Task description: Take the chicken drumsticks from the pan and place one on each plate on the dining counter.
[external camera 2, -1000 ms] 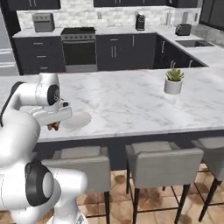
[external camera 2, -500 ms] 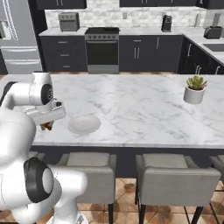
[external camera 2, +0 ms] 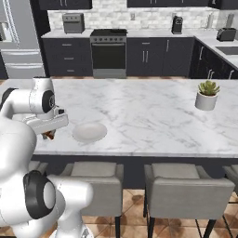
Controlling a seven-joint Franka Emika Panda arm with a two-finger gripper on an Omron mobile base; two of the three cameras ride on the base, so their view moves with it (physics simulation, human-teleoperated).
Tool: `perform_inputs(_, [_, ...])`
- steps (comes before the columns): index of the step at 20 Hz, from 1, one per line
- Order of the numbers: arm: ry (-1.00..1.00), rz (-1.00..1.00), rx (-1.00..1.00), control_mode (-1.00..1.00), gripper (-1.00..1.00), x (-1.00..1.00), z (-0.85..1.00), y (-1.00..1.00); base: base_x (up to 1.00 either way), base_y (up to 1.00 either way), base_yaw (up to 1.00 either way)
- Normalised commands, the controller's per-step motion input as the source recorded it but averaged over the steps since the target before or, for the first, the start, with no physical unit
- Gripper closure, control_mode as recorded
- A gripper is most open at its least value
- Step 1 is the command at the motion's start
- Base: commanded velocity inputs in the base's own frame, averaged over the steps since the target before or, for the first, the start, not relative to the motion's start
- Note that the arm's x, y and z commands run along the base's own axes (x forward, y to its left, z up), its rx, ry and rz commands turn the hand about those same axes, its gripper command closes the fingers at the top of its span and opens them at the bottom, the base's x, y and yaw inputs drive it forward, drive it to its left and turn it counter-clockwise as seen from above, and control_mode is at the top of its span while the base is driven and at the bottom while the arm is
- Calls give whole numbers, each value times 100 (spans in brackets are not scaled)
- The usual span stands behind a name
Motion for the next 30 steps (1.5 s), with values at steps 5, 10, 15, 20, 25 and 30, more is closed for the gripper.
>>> perform_inputs(5, [0,0,0,100,100,0,0,0,0,-2,0])
perform_inputs(10, [0,0,0,100,100,0,0,0,3,-12,-2])
perform_inputs(15, [2,-13,3,-100,100,41,-10,-32,5,-6,-3])
perform_inputs(20, [0,-12,1,-100,100,57,-19,-34,0,0,0])
perform_inputs(25, [-1,-13,0,-100,100,50,-25,-20,0,0,0])
perform_inputs(30, [-1,-14,0,-100,100,47,-33,-10,0,0,0])
